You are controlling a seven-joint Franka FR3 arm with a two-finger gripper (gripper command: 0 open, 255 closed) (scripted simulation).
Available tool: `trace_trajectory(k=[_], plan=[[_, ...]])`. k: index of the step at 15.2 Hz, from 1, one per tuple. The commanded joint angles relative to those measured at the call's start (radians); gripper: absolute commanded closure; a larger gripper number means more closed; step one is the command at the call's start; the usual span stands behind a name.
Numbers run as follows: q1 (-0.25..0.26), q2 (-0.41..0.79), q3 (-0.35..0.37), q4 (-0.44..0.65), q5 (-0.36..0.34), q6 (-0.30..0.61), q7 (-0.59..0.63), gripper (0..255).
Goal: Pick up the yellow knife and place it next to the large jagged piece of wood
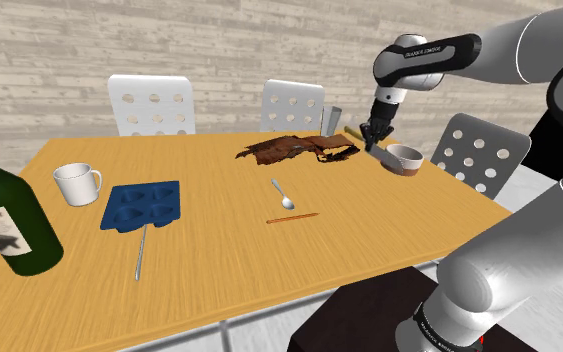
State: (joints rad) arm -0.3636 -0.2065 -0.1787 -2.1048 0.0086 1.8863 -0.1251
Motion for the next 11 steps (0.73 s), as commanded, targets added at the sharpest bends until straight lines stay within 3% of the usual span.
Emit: trace_trajectory(k=[1, 11], plan=[[-0.001, 0.004, -0.001, -0.023, 0.001, 0.027, -0.003, 255], [-0.001, 0.040, -0.006, -0.123, 0.007, 0.162, -0.013, 255]])
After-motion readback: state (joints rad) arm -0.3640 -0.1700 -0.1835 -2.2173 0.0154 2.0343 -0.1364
